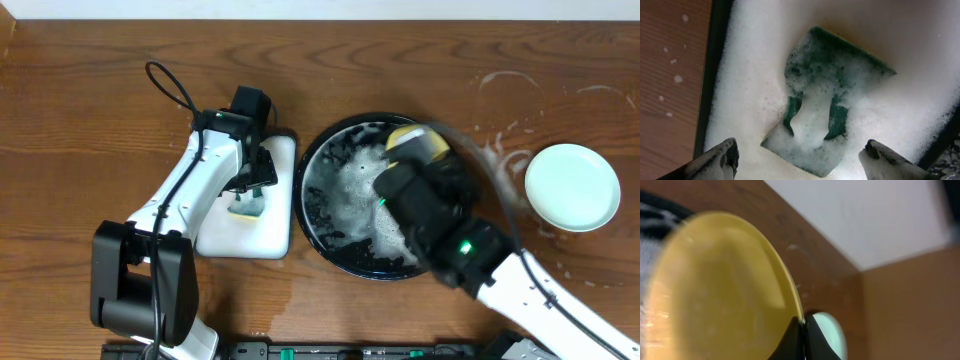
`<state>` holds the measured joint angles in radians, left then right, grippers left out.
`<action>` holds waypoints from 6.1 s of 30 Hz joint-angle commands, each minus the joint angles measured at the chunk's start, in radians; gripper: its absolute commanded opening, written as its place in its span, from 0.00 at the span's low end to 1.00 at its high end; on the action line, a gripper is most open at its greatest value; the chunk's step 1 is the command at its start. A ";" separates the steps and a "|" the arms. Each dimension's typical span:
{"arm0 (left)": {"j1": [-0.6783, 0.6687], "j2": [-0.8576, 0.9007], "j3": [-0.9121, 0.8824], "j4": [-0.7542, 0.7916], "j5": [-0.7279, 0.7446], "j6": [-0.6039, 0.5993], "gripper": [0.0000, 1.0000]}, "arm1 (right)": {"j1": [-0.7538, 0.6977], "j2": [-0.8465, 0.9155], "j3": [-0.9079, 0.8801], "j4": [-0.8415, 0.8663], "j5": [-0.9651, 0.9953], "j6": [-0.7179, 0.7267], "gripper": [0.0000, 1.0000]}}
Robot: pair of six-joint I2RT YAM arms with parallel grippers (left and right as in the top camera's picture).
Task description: Clean dirty plates on tray and stack at the side
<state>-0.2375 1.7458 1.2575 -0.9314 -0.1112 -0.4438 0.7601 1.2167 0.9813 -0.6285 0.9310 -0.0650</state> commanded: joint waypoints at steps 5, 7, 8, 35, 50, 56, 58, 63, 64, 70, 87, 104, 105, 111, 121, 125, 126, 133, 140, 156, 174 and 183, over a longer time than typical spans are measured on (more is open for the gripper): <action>0.001 -0.012 0.008 -0.002 -0.010 0.006 0.81 | -0.367 -0.029 0.021 -0.018 -0.502 0.428 0.01; 0.001 -0.012 0.008 -0.002 -0.010 0.006 0.81 | -0.484 -0.032 0.021 -0.021 -0.620 0.456 0.01; 0.001 -0.012 0.008 -0.002 -0.010 0.006 0.81 | -0.553 -0.032 0.021 -0.019 -0.695 0.459 0.01; 0.001 -0.012 0.008 -0.002 -0.010 0.006 0.81 | -1.553 0.278 0.021 0.076 -1.065 0.452 0.25; 0.001 -0.012 0.008 -0.002 -0.010 0.006 0.81 | -1.163 -0.143 0.021 0.108 -1.647 0.311 0.67; 0.001 -0.012 0.008 -0.002 -0.009 0.006 0.81 | -0.857 -0.332 0.021 0.034 -1.634 0.250 0.99; 0.001 -0.012 0.008 -0.002 -0.010 0.006 0.81 | -0.787 -0.365 0.021 0.032 -1.635 0.251 0.99; 0.001 -0.012 0.008 -0.002 -0.010 0.006 0.81 | -0.695 -0.407 0.021 0.011 -1.639 0.251 0.99; 0.001 -0.012 0.008 -0.002 -0.009 0.006 0.81 | -0.693 -0.408 0.021 -0.016 -1.639 0.251 0.99; 0.001 -0.012 0.008 -0.002 -0.010 0.006 0.81 | -0.695 -0.406 0.021 -0.151 -1.543 0.247 0.99; 0.001 -0.012 0.008 -0.002 -0.010 0.006 0.81 | -0.652 -0.900 -0.466 0.057 -0.977 0.082 0.99; 0.001 -0.012 0.008 -0.002 -0.010 0.006 0.81 | -0.647 -1.212 -0.917 0.428 -0.853 0.083 0.99; 0.001 -0.012 0.008 -0.002 -0.010 0.006 0.81 | -0.647 -1.212 -0.932 0.471 -0.853 0.083 0.99; 0.001 -0.012 0.008 -0.002 -0.010 0.006 0.81 | -0.647 -1.212 -0.976 0.561 -0.861 0.084 0.99; 0.001 -0.012 0.008 -0.002 -0.009 0.006 0.81 | -0.647 -1.211 -0.976 0.561 -0.860 0.086 0.99; 0.001 -0.012 0.008 -0.002 -0.010 0.006 0.81 | -0.647 -1.211 -0.976 0.561 -0.860 0.086 0.99; 0.001 -0.012 0.008 -0.002 -0.010 0.006 0.81 | -0.647 -1.211 -0.976 0.561 -0.860 0.086 0.99; -0.005 -0.026 0.008 -0.002 -0.010 0.006 0.81 | -0.647 -1.211 -0.976 0.561 -0.860 0.086 0.99; -0.083 -0.237 0.006 -0.010 -0.081 0.090 0.81 | -0.647 -1.211 -0.976 0.561 -0.860 0.086 0.99; 0.065 -1.061 -0.351 0.303 -0.080 0.095 0.81 | -0.647 -1.211 -0.976 0.561 -0.860 0.086 0.99; 0.204 -1.718 -1.108 0.848 -0.028 0.084 0.81 | -0.647 -1.211 -0.976 0.561 -0.860 0.086 0.99; 0.204 -1.744 -1.254 0.997 -0.029 0.084 0.81 | -0.647 -1.211 -0.976 0.561 -0.860 0.086 0.99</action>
<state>-0.0399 0.0109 0.0360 0.0563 -0.1513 -0.3626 0.1024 0.0109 0.0097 -0.0669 0.0643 0.0322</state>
